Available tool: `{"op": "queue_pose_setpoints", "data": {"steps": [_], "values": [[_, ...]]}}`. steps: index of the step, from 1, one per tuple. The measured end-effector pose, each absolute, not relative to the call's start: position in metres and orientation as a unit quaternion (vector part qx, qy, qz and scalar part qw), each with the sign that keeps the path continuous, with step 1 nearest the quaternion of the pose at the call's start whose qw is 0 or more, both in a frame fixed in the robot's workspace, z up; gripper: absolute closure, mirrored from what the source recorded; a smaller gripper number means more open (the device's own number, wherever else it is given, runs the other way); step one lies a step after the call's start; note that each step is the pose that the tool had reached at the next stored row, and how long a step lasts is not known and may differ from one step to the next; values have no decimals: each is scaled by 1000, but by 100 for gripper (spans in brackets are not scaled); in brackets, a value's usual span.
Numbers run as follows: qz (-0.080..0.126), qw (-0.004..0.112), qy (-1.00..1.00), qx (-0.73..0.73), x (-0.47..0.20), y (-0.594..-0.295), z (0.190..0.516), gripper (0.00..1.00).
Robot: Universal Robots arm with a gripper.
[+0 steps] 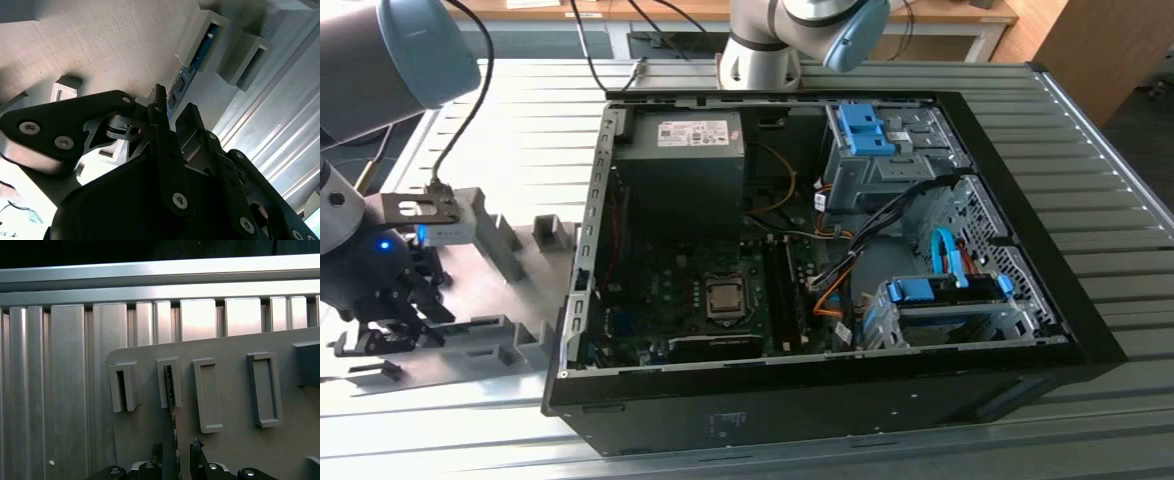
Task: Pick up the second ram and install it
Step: 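Pick up the second ram and move it above second insertion slot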
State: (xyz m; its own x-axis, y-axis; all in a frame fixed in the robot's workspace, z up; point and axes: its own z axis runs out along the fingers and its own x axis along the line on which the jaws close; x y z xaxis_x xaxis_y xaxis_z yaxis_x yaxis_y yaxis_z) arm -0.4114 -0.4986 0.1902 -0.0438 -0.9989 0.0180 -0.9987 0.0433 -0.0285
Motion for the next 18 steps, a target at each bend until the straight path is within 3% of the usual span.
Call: {"op": "queue_pose_setpoints", "data": {"steps": [3,5,7,18], "values": [[-17,3,722,-691,-411,-499,190,66],[-17,3,722,-691,-411,-499,190,72],[-17,3,722,-691,-411,-499,190,84],[-17,3,722,-691,-411,-499,189,86]]}}
